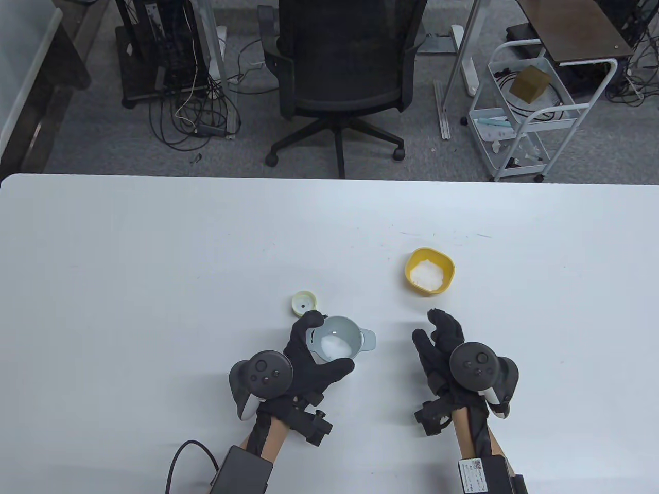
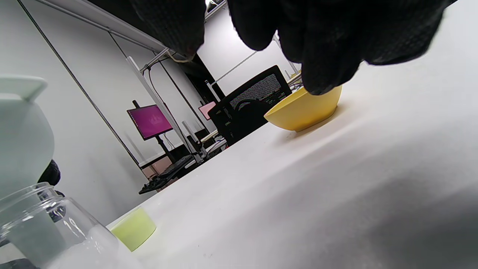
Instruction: Unscrew the press dispenser and pour salt into it
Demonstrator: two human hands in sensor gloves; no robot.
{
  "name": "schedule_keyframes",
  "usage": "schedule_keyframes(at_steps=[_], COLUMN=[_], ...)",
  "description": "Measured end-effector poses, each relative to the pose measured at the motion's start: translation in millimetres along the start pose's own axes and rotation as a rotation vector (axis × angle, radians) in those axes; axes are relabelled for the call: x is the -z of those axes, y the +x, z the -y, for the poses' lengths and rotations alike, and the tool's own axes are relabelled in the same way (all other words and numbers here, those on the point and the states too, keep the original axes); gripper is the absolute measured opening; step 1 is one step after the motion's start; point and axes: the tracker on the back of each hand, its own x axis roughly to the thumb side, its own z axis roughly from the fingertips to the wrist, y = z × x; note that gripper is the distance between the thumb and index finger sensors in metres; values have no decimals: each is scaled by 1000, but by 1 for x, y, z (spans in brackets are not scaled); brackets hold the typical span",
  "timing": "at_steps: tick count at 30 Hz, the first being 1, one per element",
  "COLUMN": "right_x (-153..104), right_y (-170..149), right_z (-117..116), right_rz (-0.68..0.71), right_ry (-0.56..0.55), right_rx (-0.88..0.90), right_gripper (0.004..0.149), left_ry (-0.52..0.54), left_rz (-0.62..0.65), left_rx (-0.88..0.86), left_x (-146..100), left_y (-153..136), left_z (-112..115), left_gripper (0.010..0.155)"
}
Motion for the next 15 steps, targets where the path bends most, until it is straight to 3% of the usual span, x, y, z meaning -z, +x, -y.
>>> schedule_keyframes(at_steps=[15], right_x=[0], right_y=[-2], right_z=[0], right_rz=[-10], right_ry=[4], right_rx=[-7], right_gripper=[64], left_ry=[-4], left_rz=[18], left_rx=[5], left_x=[0], left_y=[2], left_z=[1], left_gripper=[115])
